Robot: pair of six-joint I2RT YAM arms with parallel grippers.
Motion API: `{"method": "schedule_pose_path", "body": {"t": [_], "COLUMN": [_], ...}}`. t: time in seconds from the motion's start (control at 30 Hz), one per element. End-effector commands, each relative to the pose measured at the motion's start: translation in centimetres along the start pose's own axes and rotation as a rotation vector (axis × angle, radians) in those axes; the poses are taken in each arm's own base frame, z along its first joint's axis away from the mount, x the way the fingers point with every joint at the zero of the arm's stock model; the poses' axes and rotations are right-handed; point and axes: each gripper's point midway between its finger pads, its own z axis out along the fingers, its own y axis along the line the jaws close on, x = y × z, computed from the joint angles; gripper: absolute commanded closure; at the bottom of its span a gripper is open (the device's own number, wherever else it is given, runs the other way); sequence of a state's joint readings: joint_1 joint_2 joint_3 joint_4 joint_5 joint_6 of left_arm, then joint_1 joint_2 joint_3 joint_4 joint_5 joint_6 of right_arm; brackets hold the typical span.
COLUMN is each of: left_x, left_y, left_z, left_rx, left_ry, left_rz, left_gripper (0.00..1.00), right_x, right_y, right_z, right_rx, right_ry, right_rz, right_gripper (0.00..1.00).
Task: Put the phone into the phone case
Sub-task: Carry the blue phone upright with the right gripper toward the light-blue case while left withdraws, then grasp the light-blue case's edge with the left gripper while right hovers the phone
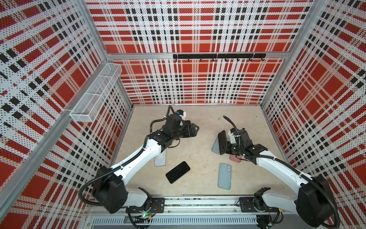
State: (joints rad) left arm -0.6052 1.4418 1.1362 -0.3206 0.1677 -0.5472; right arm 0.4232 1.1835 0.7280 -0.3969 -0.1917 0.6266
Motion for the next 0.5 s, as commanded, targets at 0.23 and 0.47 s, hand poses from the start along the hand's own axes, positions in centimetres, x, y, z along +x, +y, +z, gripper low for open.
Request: {"method": "schedule_pose_path", "body": {"t": [0.23,0.47], "left_x": [7.9,9.8], "left_y": [-2.2,-1.4], "left_z": [10.8,16.2], "left_rx": [-0.174,-0.286], "left_ry": [0.316,0.371], "left_rz": [0.176,0.23], "left_gripper": [0.11,0.15], "right_x": [-2.1,-3.1], "right_y": [-1.7,-3.5], "right_z": [-4.5,-7.2], "right_rx": [-0.048,-0.081], "right_ry": [-0.178,-0.282], "right_rz": [0.161,0.19], "right_gripper": [1.0,1.0]}}
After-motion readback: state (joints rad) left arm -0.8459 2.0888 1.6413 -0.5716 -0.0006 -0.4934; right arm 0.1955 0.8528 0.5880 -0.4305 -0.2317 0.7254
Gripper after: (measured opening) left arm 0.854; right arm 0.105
